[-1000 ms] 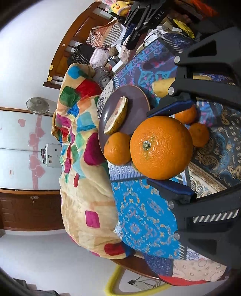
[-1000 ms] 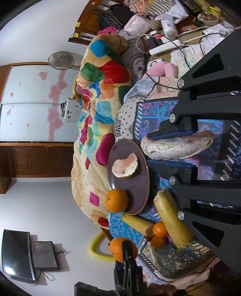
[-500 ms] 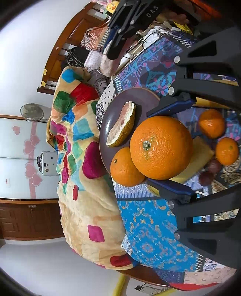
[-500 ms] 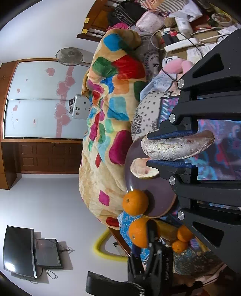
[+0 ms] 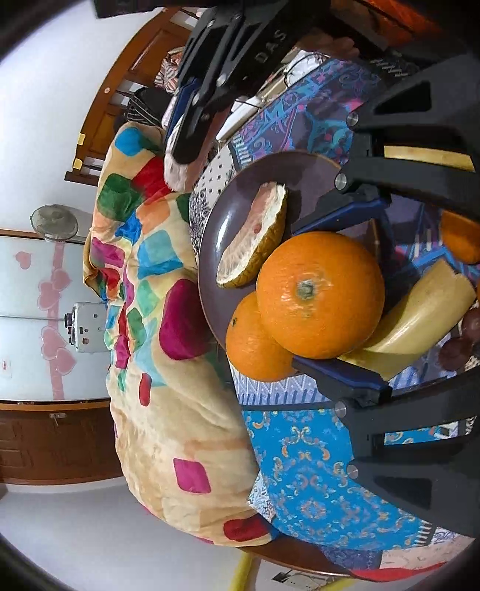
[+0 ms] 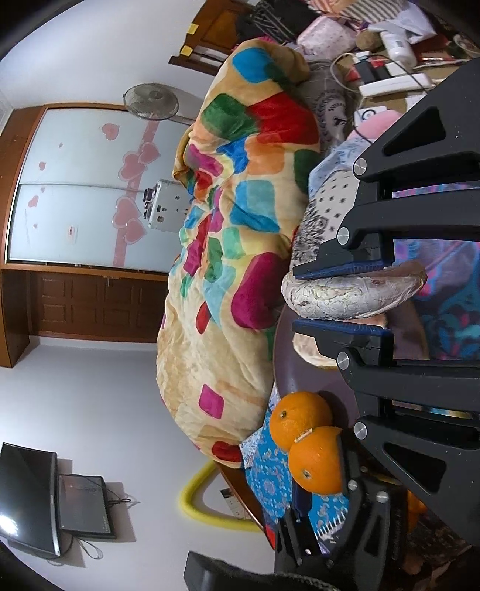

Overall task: Organize fruits
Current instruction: 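Place pomelo wedge on plate with right tool while left tool places orange there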

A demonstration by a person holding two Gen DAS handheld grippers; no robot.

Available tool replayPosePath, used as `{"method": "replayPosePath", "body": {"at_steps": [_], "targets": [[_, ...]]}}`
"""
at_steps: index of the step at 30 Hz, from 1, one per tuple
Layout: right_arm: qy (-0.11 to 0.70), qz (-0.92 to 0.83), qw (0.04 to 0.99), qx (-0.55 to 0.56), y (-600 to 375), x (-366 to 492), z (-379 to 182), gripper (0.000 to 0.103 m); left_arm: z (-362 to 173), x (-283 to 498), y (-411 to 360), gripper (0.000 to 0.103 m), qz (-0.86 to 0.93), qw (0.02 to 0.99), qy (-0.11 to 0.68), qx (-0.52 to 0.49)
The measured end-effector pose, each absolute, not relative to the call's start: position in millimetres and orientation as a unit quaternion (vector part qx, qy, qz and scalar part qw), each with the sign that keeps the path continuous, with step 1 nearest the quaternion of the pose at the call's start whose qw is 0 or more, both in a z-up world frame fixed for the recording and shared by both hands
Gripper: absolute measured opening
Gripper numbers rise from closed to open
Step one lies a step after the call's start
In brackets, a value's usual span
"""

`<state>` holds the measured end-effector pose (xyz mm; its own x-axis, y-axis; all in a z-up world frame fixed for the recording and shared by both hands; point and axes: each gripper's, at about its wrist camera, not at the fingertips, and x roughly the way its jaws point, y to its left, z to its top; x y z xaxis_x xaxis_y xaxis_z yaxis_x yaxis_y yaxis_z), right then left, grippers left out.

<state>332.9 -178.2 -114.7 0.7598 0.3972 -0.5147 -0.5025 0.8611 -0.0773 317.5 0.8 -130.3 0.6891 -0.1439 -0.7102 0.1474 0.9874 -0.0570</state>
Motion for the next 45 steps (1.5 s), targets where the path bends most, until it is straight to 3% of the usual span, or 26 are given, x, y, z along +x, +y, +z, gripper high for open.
{"method": "replayPosePath", "body": {"at_steps": [24, 35, 39, 41, 45], "targets": [[0.357, 0.277, 0.885, -0.115, -155, 360, -150, 0.021, -135, 327, 6, 0.067, -0.081, 0.906, 0.415, -0.012], [0.328, 0.260, 0.902, -0.101, -173, 319, -120, 0.049, -98, 285, 9, 0.074, -0.066, 0.923, 0.380, -0.008], [0.311, 0.251, 0.911, -0.104, -179, 296, -108, 0.052, -89, 260, 11, 0.080, -0.060, 0.927, 0.371, 0.000], [0.306, 0.251, 0.913, -0.101, -183, 284, -104, 0.059, -87, 249, 12, 0.082, -0.056, 0.928, 0.367, 0.003], [0.295, 0.247, 0.917, -0.102, -187, 263, -100, 0.060, -91, 227, 14, 0.085, -0.051, 0.928, 0.370, 0.001]]}}
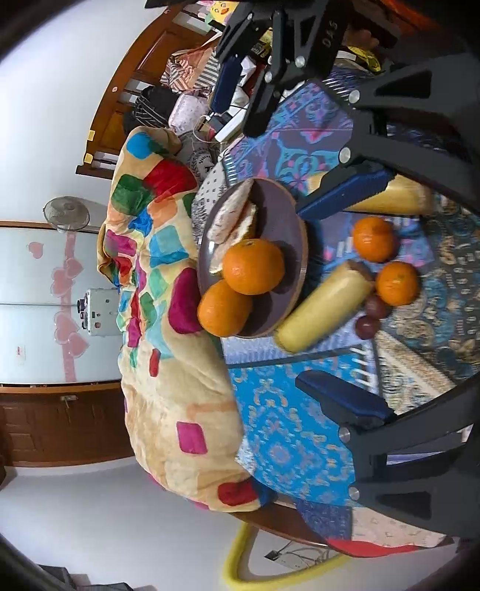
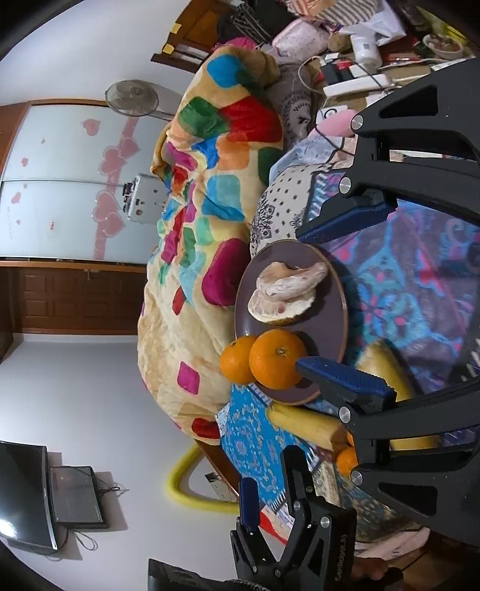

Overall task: Organize fruits
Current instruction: 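Place pomelo wedge on plate with right tool while left tool places orange there, then move right tool to a yellow cylindrical fruit while left tool approaches a tangerine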

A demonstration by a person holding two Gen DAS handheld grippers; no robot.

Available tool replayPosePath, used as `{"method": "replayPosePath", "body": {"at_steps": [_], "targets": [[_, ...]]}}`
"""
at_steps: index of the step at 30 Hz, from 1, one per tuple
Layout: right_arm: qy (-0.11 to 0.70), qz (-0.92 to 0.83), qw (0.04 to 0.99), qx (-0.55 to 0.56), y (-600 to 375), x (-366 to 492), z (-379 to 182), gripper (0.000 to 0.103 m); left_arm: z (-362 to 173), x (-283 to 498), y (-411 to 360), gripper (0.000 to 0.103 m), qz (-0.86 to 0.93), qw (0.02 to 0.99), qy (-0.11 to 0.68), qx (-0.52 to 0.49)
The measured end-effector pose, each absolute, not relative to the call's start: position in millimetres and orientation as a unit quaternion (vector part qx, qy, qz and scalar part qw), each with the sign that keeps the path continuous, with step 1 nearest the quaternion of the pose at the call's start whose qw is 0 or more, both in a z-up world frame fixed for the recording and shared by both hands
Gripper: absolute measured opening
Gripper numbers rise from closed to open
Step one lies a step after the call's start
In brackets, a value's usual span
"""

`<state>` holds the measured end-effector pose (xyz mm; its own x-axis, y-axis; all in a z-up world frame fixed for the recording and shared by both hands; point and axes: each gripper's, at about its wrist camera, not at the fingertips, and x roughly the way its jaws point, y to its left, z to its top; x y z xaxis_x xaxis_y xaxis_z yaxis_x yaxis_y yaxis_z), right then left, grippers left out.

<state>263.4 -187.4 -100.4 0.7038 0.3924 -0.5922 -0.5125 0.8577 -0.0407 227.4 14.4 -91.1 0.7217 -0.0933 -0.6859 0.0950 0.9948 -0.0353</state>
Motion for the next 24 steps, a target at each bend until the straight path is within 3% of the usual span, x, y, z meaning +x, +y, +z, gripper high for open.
{"method": "replayPosePath", "body": {"at_steps": [3, 15, 24], "targets": [[0.297, 0.249, 0.917, -0.094, -191, 249, -104, 0.065, -99, 217, 16, 0.085, -0.047, 0.925, 0.377, -0.003], [0.325, 0.244, 0.910, -0.087, -201, 216, -142, 0.065, -160, 185, 14, 0.086, -0.040, 0.902, 0.429, -0.011], [0.324, 0.233, 0.912, -0.095, -207, 210, -145, 0.065, -159, 185, -12, 0.086, -0.053, 0.906, 0.419, -0.025]]}}
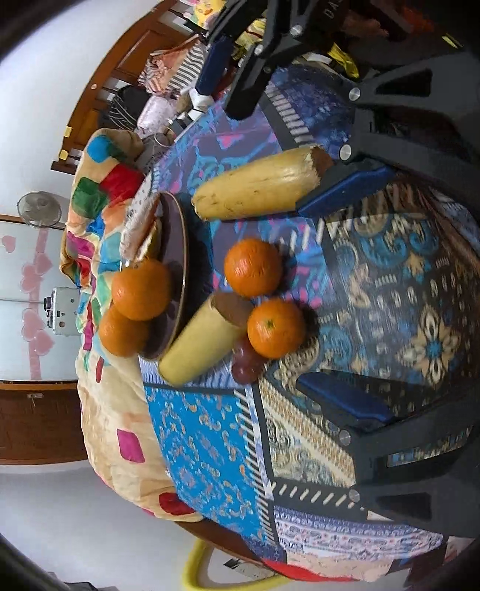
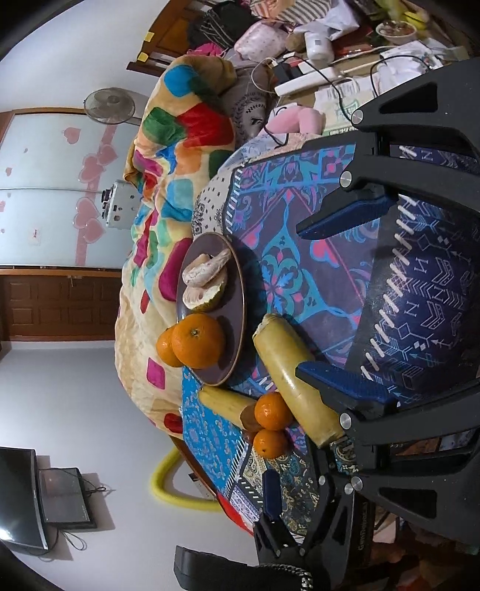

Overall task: Organize fruits
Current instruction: 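Move right tool to a yellow cylindrical fruit while left tool approaches a tangerine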

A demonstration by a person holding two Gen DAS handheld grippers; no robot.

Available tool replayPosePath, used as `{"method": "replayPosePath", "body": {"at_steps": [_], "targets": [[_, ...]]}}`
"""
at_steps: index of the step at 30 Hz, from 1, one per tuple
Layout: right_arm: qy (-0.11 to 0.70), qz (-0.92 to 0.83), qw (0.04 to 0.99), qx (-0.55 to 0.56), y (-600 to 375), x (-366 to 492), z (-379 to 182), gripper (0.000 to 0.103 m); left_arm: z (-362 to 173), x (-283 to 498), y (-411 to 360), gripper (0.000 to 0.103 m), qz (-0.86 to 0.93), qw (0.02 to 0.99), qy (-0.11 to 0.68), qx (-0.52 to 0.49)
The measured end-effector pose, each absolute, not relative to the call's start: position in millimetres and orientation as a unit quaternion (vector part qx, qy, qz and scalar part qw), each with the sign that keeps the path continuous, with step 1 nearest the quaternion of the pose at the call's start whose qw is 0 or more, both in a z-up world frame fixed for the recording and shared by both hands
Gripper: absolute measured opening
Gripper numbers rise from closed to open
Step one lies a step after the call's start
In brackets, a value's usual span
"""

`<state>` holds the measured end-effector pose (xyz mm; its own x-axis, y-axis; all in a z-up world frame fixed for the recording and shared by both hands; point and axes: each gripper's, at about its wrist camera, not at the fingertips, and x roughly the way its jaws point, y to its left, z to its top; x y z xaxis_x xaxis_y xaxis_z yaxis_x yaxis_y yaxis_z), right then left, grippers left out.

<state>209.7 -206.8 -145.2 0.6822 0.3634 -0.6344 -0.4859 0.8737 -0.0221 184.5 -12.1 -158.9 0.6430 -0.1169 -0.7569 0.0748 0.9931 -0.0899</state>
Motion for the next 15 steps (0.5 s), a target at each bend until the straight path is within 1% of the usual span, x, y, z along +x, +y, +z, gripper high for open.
{"method": "replayPosePath", "body": {"at_steps": [6, 9, 11, 15], "targets": [[0.325, 0.236, 0.912, -0.087, -208, 210, -141, 0.065, -158, 183, -17, 0.087, -0.051, 0.910, 0.408, -0.050], [0.326, 0.241, 0.910, -0.087, -201, 209, -141, 0.067, -158, 180, -20, 0.087, -0.044, 0.914, 0.400, -0.046], [0.326, 0.243, 0.909, -0.089, -193, 210, -143, 0.071, -158, 180, -21, 0.087, -0.043, 0.915, 0.399, -0.043], [0.340, 0.252, 0.902, -0.087, -178, 219, -149, 0.071, -162, 176, -25, 0.087, -0.052, 0.913, 0.403, -0.024]]}}
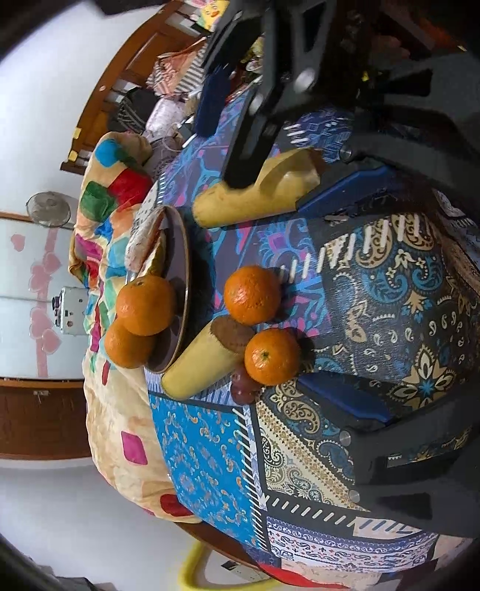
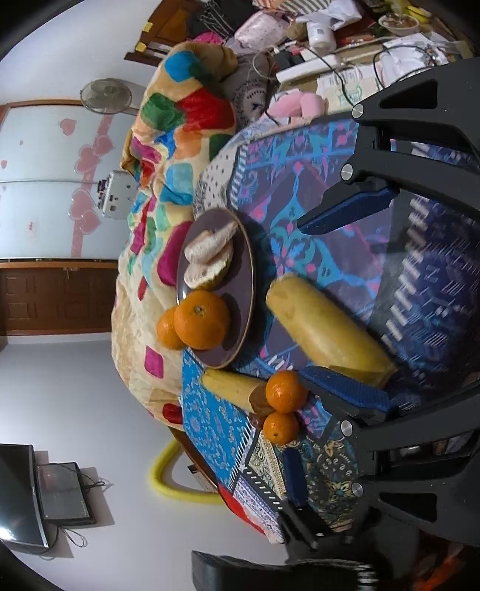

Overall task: Organize fruits
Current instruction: 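Move right tool to a yellow cylindrical fruit while left tool approaches a tangerine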

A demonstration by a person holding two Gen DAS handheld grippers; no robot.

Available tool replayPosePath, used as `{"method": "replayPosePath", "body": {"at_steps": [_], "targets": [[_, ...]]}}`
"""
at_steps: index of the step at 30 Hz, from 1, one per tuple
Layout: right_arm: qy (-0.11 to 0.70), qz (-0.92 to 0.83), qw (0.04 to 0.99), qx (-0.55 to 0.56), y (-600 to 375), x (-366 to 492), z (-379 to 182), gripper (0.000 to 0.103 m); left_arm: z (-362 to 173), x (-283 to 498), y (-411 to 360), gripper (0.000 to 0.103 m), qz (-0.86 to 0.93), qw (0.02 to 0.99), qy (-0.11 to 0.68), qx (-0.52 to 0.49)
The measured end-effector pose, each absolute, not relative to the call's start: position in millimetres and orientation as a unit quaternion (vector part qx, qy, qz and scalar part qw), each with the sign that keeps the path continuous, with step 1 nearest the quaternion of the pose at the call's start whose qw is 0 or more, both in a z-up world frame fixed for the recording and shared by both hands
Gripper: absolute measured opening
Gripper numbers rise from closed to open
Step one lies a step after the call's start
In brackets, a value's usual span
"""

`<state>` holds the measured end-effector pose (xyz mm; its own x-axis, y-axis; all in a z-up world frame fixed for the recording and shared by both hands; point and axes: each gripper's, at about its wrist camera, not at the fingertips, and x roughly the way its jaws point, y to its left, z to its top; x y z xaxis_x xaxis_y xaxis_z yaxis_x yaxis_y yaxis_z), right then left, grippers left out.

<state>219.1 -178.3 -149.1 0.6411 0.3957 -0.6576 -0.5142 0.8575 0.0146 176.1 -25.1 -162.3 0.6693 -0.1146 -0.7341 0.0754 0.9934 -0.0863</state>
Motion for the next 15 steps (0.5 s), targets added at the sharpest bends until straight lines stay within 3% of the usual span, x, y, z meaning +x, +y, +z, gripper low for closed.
{"method": "replayPosePath", "body": {"at_steps": [15], "targets": [[0.389, 0.279, 0.875, -0.078, -150, 238, -174, 0.071, -153, 151, 20, 0.087, -0.014, 0.925, 0.381, -0.004]]}}
